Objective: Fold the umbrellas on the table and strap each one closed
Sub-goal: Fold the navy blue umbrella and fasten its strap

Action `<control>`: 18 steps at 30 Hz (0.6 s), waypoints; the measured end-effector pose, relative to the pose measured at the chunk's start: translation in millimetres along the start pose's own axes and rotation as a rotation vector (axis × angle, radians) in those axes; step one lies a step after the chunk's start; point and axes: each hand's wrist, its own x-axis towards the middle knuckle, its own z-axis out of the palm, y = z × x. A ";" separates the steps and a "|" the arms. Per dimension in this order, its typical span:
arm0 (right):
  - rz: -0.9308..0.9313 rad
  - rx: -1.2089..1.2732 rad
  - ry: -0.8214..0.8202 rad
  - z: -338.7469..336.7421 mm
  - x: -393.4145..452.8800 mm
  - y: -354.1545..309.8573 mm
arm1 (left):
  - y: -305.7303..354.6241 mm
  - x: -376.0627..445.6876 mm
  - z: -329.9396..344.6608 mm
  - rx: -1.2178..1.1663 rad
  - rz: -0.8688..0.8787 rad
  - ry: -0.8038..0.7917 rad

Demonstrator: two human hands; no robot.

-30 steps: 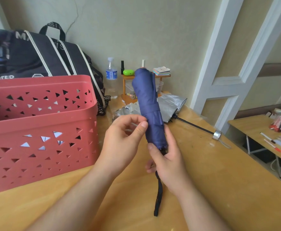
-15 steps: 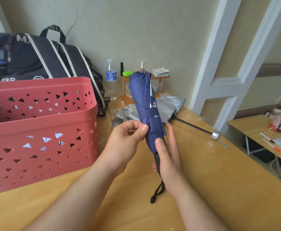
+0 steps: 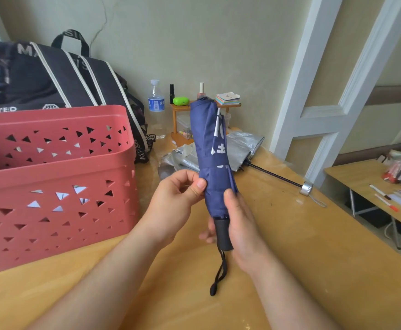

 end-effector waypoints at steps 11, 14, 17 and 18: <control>0.088 0.119 0.004 1.3 2.0 -5.5 | -6.7 1.6 6.5 0.001 -0.051 -0.060; 0.016 0.049 0.036 2.3 2.2 -3.8 | -4.6 2.6 2.3 -0.031 -0.085 -0.053; -0.101 -0.033 0.111 4.4 1.0 -2.0 | -3.7 3.5 2.9 0.084 -0.002 0.074; -0.145 -0.071 0.128 4.1 1.1 -0.6 | -1.7 3.2 3.3 0.146 0.042 0.116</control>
